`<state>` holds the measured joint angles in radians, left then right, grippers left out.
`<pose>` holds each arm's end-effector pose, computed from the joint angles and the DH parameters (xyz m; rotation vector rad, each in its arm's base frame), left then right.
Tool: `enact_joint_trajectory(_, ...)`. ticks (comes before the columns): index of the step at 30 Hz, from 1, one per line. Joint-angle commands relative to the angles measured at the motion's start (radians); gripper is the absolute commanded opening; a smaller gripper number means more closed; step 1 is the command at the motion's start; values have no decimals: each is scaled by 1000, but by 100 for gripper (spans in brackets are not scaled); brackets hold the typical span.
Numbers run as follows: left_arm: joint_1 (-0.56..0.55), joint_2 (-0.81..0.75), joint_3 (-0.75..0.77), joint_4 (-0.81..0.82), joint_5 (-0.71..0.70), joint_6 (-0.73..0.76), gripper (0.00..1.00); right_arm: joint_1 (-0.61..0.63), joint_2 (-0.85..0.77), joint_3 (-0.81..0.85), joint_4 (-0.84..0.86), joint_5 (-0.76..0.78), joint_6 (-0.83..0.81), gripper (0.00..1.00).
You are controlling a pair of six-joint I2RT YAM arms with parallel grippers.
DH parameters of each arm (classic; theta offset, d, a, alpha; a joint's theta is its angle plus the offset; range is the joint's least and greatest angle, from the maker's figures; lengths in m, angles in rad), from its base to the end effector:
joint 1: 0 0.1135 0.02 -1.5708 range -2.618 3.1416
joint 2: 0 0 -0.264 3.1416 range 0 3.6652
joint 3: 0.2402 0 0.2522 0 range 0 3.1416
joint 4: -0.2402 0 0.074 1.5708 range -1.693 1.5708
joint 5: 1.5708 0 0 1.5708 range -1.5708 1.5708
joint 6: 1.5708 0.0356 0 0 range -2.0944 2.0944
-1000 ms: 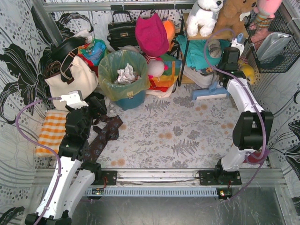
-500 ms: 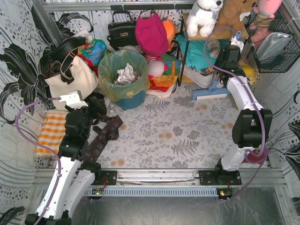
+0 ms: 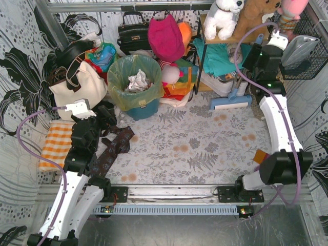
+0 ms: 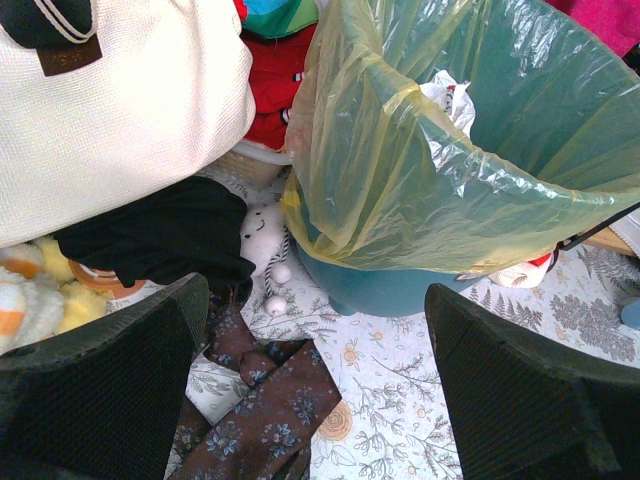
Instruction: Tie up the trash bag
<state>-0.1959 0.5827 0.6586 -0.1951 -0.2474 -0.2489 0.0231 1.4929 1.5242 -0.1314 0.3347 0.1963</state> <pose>0.1459 -0.0201 0.3243 -0.2295 1.6722 -0.1249 0.3497 -0.0036 0.4336 0.3933 1.6195 -0.1135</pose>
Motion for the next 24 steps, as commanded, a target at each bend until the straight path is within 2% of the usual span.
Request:
enact_joint_trajectory(1,-3,-4,3,21,12,7,98,3,-99,-16,-50,-54,34,61)
enact_joint_trajectory(7,-3,81,150,-159,-32,-92,98,4,-164,-22,-131,-282,258,59)
enact_joint_trajectory(11,-3,170,272,-261,4,-179,98,34,-148,-22,-125,-437,398,58)
enact_joint_trajectory(19,-3,332,495,-364,89,-271,98,266,20,162,-182,-497,395,57)
enact_joint_trajectory(21,-3,368,541,-377,71,-292,98,304,67,202,-190,-511,395,57)
enact_joint_trajectory(24,-3,414,591,-379,28,-312,98,348,136,256,-199,-520,382,50)
